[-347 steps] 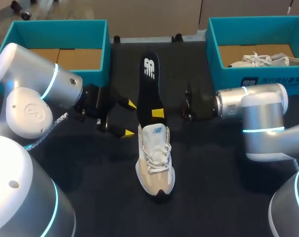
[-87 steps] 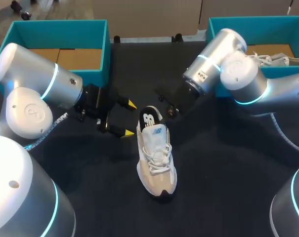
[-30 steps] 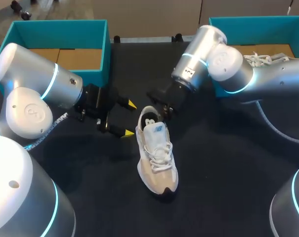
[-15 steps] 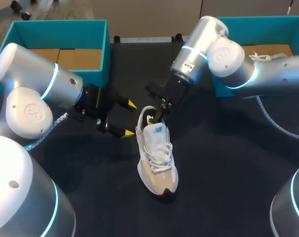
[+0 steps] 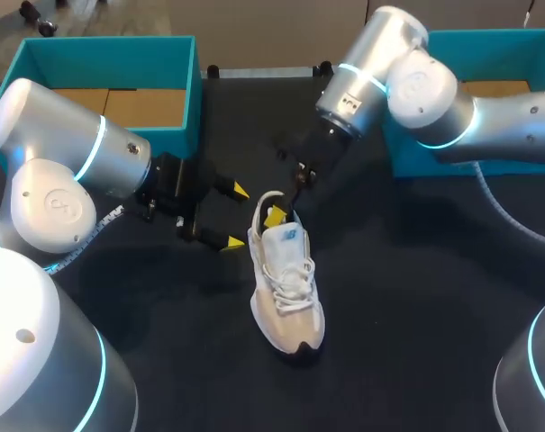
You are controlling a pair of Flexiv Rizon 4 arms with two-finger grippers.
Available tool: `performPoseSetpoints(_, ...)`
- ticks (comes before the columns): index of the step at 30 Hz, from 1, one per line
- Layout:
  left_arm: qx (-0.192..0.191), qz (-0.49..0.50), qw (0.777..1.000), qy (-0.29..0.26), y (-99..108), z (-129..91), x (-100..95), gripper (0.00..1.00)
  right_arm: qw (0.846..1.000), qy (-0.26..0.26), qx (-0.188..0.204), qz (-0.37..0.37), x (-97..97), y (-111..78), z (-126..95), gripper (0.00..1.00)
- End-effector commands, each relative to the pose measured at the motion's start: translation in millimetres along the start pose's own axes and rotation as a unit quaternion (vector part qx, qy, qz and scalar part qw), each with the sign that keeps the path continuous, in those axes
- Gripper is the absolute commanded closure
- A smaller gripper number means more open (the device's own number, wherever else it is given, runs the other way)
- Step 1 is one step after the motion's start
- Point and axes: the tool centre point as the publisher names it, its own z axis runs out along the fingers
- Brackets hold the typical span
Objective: Take the shoe out of the shoebox, open the shoe tongue, remove and reinsert the insole, then place the shoe into the shoebox
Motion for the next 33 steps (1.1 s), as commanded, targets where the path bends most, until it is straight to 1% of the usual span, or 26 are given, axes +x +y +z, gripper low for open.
performPoseSetpoints(1,-0.002,0.0,1.0,-0.001,-0.6,-0.3,1.0,0.0,1.0,-0.02,-0.003,-0.005,5.5,2.1,-10.9,0.48)
performPoseSetpoints(9,-0.002,0.0,1.0,-0.001,-0.6,-0.3,1.0,0.0,0.999,-0.026,-0.008,-0.021,1.0,14.2,-14.6,0.54)
performPoseSetpoints(12,-0.002,0.0,1.0,-0.001,-0.6,-0.3,1.0,0.0,0.999,-0.029,-0.01,-0.027,-2.6,18.1,-15.8,0.6)
performPoseSetpoints(13,-0.002,0.0,1.0,-0.001,-0.6,-0.3,1.0,0.0,0.999,-0.03,-0.009,-0.03,-3.4,19.6,-16.2,0.64)
performPoseSetpoints(14,-0.002,0.0,1.0,-0.001,-0.6,-0.3,1.0,0.0,0.999,-0.029,-0.01,-0.032,-4.2,21.9,-16.5,0.73)
performPoseSetpoints(16,-0.002,0.0,1.0,-0.001,-0.6,-0.3,1.0,0.0,0.999,-0.029,-0.008,-0.036,-5.8,24.5,-15.7,0.82)
performPoseSetpoints(17,-0.002,0.0,1.0,-0.001,-0.6,-0.3,1.0,0.0,0.999,-0.028,-0.006,-0.038,-7.3,26.3,-14.9,0.95)
performPoseSetpoints(18,-0.002,0.0,1.0,-0.001,-0.6,-0.3,1.0,0.0,0.999,-0.027,-0.004,-0.039,-8.4,27.5,-14.2,1.0)
performPoseSetpoints(22,-0.002,0.0,1.0,-0.001,-0.6,-0.3,1.0,0.0,0.999,-0.02,0.002,-0.041,-12.5,29.6,-9.6,1.0)
performPoseSetpoints(28,-0.002,0.0,1.0,-0.001,-0.6,-0.3,1.0,0.0,0.999,-0.013,0.003,-0.036,-14.7,24.1,-2.1,1.0)
performPoseSetpoints(32,-0.002,0.0,1.0,-0.001,-0.6,-0.3,1.0,0.0,0.999,-0.012,0.004,-0.035,-14.8,24.6,-1.3,1.0)
performPoseSetpoints(33,-0.002,0.0,1.0,-0.001,-0.6,-0.3,1.0,0.0,0.999,-0.012,0.004,-0.034,-14.8,24.6,-1.3,0.98)
